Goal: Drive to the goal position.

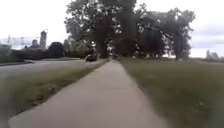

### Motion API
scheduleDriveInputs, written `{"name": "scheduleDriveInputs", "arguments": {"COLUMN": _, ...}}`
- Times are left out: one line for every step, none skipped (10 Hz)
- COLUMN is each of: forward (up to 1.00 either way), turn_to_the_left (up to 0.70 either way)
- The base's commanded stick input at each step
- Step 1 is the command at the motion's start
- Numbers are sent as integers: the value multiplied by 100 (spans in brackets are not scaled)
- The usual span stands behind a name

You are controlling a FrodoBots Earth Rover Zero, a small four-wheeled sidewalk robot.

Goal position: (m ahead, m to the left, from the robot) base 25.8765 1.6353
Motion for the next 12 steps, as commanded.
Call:
{"name": "scheduleDriveInputs", "arguments": {"forward": 100, "turn_to_the_left": 0}}
{"name": "scheduleDriveInputs", "arguments": {"forward": 100, "turn_to_the_left": 0}}
{"name": "scheduleDriveInputs", "arguments": {"forward": 100, "turn_to_the_left": 0}}
{"name": "scheduleDriveInputs", "arguments": {"forward": 100, "turn_to_the_left": 0}}
{"name": "scheduleDriveInputs", "arguments": {"forward": 100, "turn_to_the_left": 0}}
{"name": "scheduleDriveInputs", "arguments": {"forward": 100, "turn_to_the_left": 0}}
{"name": "scheduleDriveInputs", "arguments": {"forward": 100, "turn_to_the_left": 0}}
{"name": "scheduleDriveInputs", "arguments": {"forward": 100, "turn_to_the_left": 0}}
{"name": "scheduleDriveInputs", "arguments": {"forward": 100, "turn_to_the_left": 0}}
{"name": "scheduleDriveInputs", "arguments": {"forward": 100, "turn_to_the_left": 0}}
{"name": "scheduleDriveInputs", "arguments": {"forward": 100, "turn_to_the_left": 0}}
{"name": "scheduleDriveInputs", "arguments": {"forward": 100, "turn_to_the_left": 0}}
